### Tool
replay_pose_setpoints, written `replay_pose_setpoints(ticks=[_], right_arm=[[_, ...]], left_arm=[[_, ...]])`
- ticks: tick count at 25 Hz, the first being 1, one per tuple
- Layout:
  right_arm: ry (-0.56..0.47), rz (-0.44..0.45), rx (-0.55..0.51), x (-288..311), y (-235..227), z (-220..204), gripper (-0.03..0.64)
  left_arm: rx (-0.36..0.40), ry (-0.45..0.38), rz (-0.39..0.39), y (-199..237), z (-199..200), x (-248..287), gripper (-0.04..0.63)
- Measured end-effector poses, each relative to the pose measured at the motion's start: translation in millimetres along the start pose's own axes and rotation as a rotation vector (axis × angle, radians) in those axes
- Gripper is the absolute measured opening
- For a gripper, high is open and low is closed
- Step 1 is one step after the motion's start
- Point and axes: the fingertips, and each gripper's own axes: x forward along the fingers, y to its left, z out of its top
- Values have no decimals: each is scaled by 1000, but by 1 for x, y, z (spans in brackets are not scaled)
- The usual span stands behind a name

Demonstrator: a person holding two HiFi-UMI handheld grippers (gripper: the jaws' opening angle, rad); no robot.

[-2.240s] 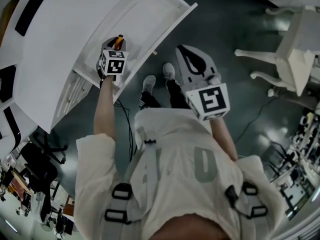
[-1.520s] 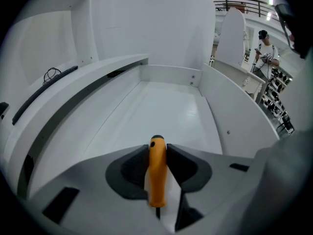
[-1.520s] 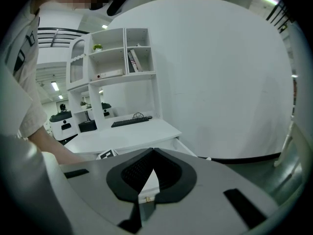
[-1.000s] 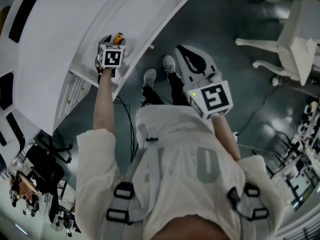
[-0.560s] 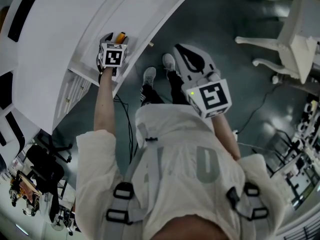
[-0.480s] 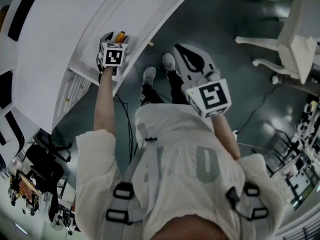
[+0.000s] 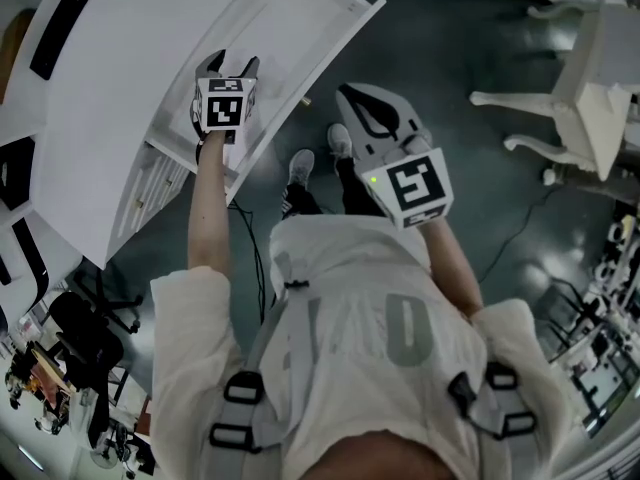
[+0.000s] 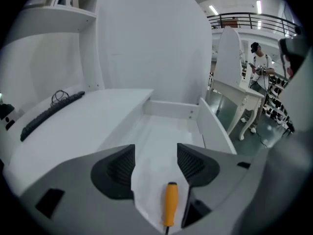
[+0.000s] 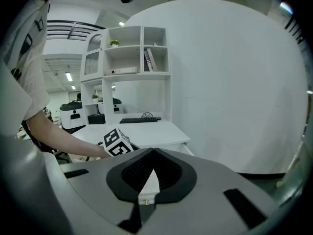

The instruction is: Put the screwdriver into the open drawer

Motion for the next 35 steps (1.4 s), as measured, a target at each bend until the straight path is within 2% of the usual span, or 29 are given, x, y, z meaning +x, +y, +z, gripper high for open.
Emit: replay_pose_setpoints(ticks=[4,8,11,13,16,19,23,25,27,31,35], right_arm=[[-53,-5,-39,5,1,20,5],[-119,6,-63,9,6,46,5],[-167,15,-67,11,8,65,5],[-198,21,-68,12,10,76,5],[-234,29,-81,13,15,89,5],[-249,44,-93,14,19,95,5],[-264,59,-99,16,21,102,5],[-273,65,-105,17,22,106,5],[-283,70,-111,19,23,111,5],[-303,62,-95,20,20,115,5],[-319,33,-65,19,15,118,5]], left_arm=[[31,-145,60,18,82,-42,250],[62,-335,145,34,155,-98,250],[73,-477,184,32,198,-153,241],[108,-544,219,32,215,-187,204],[171,-611,279,32,227,-233,174],[197,-684,347,30,235,-276,117],[194,-778,423,17,240,-318,89],[176,-834,465,10,242,-334,57],[158,-854,501,5,237,-345,20],[92,-852,504,-9,222,-352,6],[32,-848,451,-22,204,-336,5]])
